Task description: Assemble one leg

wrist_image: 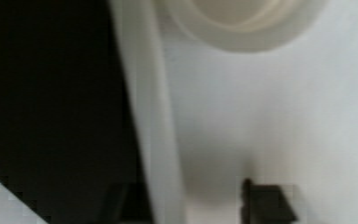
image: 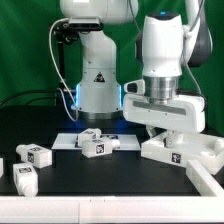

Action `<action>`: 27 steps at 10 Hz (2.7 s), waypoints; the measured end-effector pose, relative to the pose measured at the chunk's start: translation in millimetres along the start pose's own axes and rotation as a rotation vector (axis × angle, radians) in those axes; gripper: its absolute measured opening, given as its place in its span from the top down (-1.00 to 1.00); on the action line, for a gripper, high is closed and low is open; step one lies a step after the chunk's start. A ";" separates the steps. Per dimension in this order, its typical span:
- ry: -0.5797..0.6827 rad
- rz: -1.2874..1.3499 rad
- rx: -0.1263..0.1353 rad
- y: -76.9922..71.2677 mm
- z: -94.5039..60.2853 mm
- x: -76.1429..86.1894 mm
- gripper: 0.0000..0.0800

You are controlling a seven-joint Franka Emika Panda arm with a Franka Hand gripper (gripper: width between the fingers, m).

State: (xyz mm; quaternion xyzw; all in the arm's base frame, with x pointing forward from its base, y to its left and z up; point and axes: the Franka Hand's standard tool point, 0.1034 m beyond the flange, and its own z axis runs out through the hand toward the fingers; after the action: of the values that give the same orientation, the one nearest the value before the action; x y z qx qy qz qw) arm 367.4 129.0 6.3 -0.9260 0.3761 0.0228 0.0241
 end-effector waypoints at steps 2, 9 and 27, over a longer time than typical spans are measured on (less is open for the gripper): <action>0.009 -0.080 0.010 6.5 -8.2 17.3 0.88; -0.034 -0.386 0.074 27.3 -83.3 96.5 0.88; -0.049 -0.685 -0.027 6.6 -45.1 229.0 0.88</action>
Offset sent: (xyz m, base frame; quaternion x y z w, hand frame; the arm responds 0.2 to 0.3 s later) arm 0.0235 -0.0564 0.0529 0.0342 -0.0413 -0.0909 0.9944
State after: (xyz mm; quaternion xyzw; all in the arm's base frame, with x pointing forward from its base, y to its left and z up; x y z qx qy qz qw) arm 527.9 -37.7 37.3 -0.9979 0.0422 0.0404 0.0270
